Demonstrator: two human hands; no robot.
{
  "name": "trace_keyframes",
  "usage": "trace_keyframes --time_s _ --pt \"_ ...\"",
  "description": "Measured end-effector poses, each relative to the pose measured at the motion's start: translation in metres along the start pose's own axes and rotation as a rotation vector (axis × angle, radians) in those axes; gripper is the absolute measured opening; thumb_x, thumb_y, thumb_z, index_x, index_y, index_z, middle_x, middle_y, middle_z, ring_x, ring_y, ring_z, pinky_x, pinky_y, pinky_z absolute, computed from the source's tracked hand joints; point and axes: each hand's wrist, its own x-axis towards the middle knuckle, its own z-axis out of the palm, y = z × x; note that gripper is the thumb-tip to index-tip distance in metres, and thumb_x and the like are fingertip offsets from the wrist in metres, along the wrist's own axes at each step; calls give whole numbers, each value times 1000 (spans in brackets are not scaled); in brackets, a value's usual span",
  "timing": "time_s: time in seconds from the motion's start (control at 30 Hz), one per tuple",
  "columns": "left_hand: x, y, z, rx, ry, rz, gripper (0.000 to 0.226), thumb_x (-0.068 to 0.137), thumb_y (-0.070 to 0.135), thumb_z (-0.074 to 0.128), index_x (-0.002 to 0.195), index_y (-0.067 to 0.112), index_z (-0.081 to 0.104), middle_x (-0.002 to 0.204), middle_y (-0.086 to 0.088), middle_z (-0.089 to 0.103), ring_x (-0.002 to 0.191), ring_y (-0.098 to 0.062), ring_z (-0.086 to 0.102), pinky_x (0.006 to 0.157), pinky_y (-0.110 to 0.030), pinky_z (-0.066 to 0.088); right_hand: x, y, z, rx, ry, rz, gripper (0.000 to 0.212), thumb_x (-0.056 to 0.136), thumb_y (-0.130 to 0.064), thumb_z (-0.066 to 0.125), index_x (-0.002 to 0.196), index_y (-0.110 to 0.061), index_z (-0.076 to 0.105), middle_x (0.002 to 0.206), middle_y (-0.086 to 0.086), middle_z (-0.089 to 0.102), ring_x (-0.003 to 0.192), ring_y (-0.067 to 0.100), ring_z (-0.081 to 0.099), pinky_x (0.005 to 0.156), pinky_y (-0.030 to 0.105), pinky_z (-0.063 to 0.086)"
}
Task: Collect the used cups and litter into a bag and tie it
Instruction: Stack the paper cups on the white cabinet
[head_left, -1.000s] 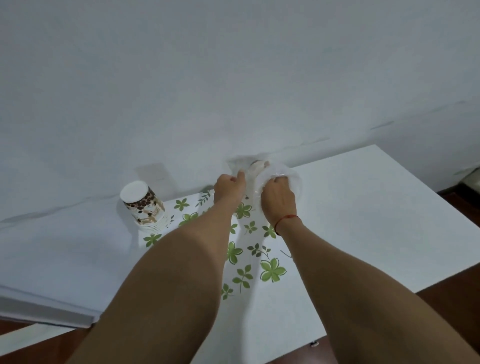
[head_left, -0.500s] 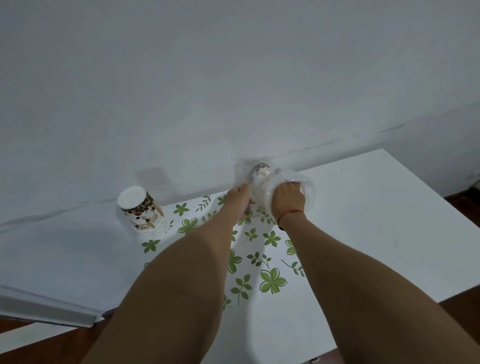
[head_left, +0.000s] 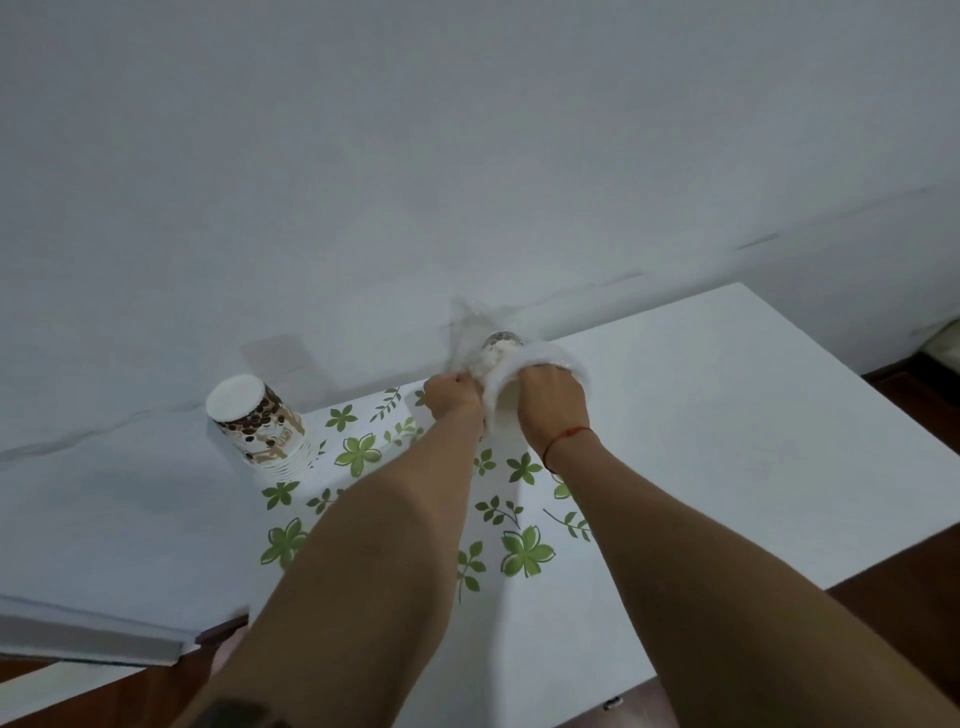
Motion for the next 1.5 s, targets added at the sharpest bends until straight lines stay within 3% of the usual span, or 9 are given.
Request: trace_keyframes --time_s 0.2,0.33,0.47,0.6,0.77,0.9,1.03,1.3,1.5 --pt "-4 -3 -13 -180 -258 -90 22 88 27 65 92 5 68 102 -16 73 80 -26 66 69 -33 57 0 6 -6 54 -16 129 37 96 0 38 132 3 45 133 22 53 125 33 50 100 36 43" --pt "-17 -19 -37 -385 -531 -257 39 90 42 53 97 5 64 90 -12 66 85 -24 62 77 -39 55 2 -8 -7 182 -59 274 40 97 -8 39 136 2 43 137 22 49 130 33 46 106 36 39" --pt "-27 -19 -50 -264 -326 -237 13 91 17 61 82 7 59 79 -11 65 68 -21 61 60 -31 54 -12 -32 -1 268 -91 254 38 95 -4 42 131 0 52 135 19 54 126 32 52 106 35 40" --pt "-4 -27 -64 -241 -169 -168 22 89 12 61 109 5 65 89 -12 69 63 -18 55 61 -27 50 -29 -44 3 267 -51 216 39 91 5 36 122 1 59 125 21 60 115 36 59 98 37 48" --pt "24 -67 -64 -184 -220 -91 35 87 25 63 115 4 67 123 -18 67 101 -30 67 95 -48 54 -59 -51 6 234 -44 185 37 91 3 37 120 1 60 122 21 62 114 36 59 96 38 47" --pt "-14 -58 -90 -232 -96 -119 43 75 31 79 103 3 65 101 -15 72 85 -29 71 58 -35 62 -72 -48 9 185 -45 203 35 93 4 37 121 0 58 123 20 61 114 35 60 95 37 48" --pt "-34 -42 -107 -151 -258 -71 66 66 57 78 106 6 68 100 -11 73 82 -24 68 58 -28 56 -77 -61 8 123 -58 147 32 94 6 36 117 2 58 121 19 61 111 34 61 92 36 48" --pt "-35 -37 -116 -64 -19 102 29 76 31 81 92 7 75 105 -10 74 98 -28 69 85 -31 55 -89 -71 13 1 -66 -94 29 92 -1 45 120 -3 53 116 18 61 105 34 61 84 37 48" --pt "-43 -46 -133 -457 -304 -208 49 82 55 64 86 7 63 79 -7 64 69 -21 60 63 -31 53 -76 -70 3 202 46 60 38 90 6 34 122 -3 54 114 19 60 107 36 59 83 38 46"
